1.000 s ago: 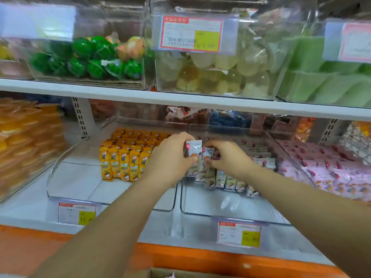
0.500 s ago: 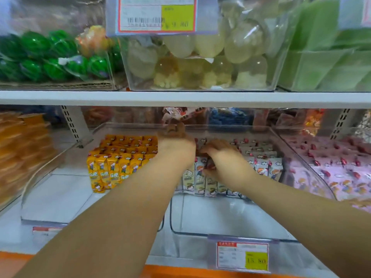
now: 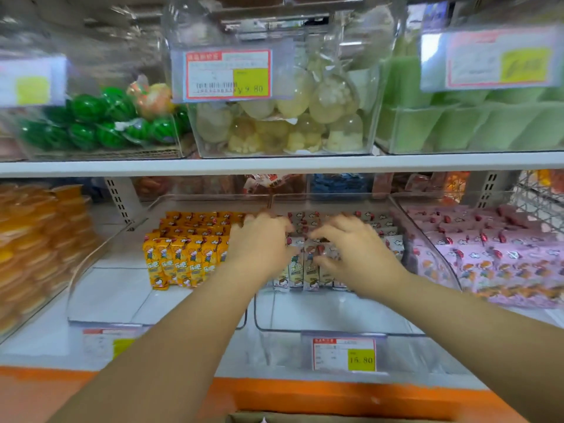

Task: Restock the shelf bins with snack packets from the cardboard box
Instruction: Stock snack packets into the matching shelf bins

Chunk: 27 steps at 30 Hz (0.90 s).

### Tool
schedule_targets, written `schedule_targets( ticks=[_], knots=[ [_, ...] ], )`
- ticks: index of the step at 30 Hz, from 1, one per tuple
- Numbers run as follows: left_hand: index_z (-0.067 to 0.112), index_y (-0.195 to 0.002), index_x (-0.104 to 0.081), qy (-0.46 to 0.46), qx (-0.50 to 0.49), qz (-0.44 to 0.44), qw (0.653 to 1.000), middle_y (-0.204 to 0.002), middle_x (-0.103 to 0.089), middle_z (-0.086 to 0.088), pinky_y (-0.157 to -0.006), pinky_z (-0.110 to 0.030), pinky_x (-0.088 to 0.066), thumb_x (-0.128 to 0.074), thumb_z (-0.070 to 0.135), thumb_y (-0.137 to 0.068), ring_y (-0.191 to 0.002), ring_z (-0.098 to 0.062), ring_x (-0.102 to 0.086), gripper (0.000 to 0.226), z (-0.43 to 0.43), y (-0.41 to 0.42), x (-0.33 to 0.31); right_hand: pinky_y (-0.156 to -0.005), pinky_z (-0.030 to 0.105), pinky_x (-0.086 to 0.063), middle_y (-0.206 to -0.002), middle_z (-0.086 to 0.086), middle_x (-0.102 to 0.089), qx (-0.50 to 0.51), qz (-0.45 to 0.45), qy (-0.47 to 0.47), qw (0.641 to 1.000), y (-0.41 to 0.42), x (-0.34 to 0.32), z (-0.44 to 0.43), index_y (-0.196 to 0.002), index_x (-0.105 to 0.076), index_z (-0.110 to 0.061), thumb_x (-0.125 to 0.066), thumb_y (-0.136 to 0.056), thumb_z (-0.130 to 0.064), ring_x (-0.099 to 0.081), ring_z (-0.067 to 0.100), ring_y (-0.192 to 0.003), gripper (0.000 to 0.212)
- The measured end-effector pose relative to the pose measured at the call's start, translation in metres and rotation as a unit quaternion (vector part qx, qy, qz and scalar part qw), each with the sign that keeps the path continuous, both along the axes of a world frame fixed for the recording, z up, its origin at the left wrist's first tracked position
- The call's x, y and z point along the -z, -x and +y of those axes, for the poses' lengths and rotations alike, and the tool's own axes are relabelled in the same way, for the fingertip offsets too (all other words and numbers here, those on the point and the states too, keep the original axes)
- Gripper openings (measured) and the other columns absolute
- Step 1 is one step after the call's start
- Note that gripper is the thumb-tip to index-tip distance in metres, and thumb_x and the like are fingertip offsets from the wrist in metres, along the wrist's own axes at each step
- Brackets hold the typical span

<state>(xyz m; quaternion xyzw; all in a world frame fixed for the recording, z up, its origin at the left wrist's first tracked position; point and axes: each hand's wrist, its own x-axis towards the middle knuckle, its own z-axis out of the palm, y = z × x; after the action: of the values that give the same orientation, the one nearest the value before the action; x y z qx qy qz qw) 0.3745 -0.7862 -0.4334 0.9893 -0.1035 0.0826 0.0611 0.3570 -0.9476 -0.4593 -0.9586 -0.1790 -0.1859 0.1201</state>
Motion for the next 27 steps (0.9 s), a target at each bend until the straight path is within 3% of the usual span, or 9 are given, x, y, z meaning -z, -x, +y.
schedule_targets(
  ticks=[5, 10, 12, 14, 19, 22, 27],
  knots=[
    [0.031, -0.108, -0.065, 0.198, 0.049, -0.071, 0.976, -0.121, -0.057, 0.005, -0.100, -0.039, -0.039, -0.057, 0.030, -0.090, -0.115, -0.017, -0.051, 0.020, -0.010, 0.070, 0.020, -0.085, 0.042, -0.046, -0.095, 0.001, -0.067, -0.037, -0.034, -0.083, 0.995, 0.069, 0.004, -0.013, -0.097, -0.070, -0.018, -0.066, -0.086, -0.019, -0.058, 0.027, -0.096, 0.012],
    [0.023, -0.096, -0.067, 0.298, 0.096, -0.077, 0.946, -0.108, -0.061, 0.001, -0.096, -0.040, -0.042, -0.058, 0.019, -0.087, -0.107, -0.021, -0.056, 0.013, -0.018, 0.134, 0.049, -0.074, 0.024, -0.037, -0.085, -0.006, -0.060, -0.020, 0.011, -0.129, 0.991, 0.144, 0.029, -0.023, -0.095, -0.070, -0.017, -0.065, -0.086, -0.014, -0.053, 0.015, -0.084, 0.010],
    [0.022, -0.095, -0.066, 0.318, 0.103, -0.052, 0.941, -0.105, -0.061, 0.001, -0.094, -0.038, -0.043, -0.056, 0.017, -0.087, -0.105, -0.020, -0.056, 0.014, -0.018, 0.158, 0.069, -0.073, 0.027, -0.042, -0.085, -0.008, -0.060, -0.011, 0.053, -0.147, 0.988, 0.172, 0.050, -0.028, -0.095, -0.070, -0.016, -0.066, -0.085, -0.013, -0.053, 0.011, -0.081, 0.011],
    [0.021, -0.096, -0.067, 0.323, 0.093, -0.027, 0.941, -0.106, -0.062, 0.000, -0.094, -0.038, -0.042, -0.055, 0.015, -0.087, -0.106, -0.021, -0.055, 0.015, -0.017, 0.174, 0.094, -0.077, 0.033, -0.049, -0.089, -0.003, -0.068, 0.003, 0.084, -0.170, 0.982, 0.190, 0.074, -0.033, -0.095, -0.070, -0.015, -0.068, -0.083, -0.011, -0.061, 0.015, -0.083, 0.013],
    [0.018, -0.105, -0.066, 0.294, 0.050, 0.119, 0.947, -0.115, -0.058, -0.002, -0.095, -0.033, -0.040, -0.055, 0.014, -0.092, -0.109, -0.021, -0.052, 0.018, -0.028, 0.216, 0.177, -0.084, 0.030, -0.047, -0.106, 0.004, -0.066, 0.089, 0.271, -0.173, 0.943, 0.234, 0.150, -0.054, -0.114, -0.063, -0.014, -0.061, -0.090, -0.017, -0.061, 0.020, -0.097, 0.024],
    [0.026, -0.113, -0.062, 0.264, 0.022, 0.217, 0.940, -0.123, -0.051, 0.003, -0.088, -0.028, -0.043, -0.054, 0.022, -0.094, -0.095, -0.013, -0.055, 0.021, -0.029, 0.228, 0.217, -0.088, 0.037, -0.046, -0.116, 0.007, -0.061, 0.143, 0.345, -0.157, 0.914, 0.250, 0.190, -0.072, -0.122, -0.057, -0.017, -0.060, -0.089, -0.019, -0.058, 0.025, -0.108, 0.033],
    [0.025, -0.139, -0.042, 0.151, 0.002, 0.307, 0.939, -0.140, -0.035, -0.004, -0.105, -0.038, -0.038, -0.052, 0.030, -0.095, -0.123, -0.024, -0.044, 0.046, -0.022, 0.227, 0.258, -0.094, 0.037, -0.045, -0.135, 0.008, -0.045, 0.207, 0.400, -0.064, 0.891, 0.250, 0.225, -0.085, -0.141, -0.038, -0.020, -0.059, -0.090, -0.032, -0.045, 0.028, -0.123, 0.057]
  ],
)
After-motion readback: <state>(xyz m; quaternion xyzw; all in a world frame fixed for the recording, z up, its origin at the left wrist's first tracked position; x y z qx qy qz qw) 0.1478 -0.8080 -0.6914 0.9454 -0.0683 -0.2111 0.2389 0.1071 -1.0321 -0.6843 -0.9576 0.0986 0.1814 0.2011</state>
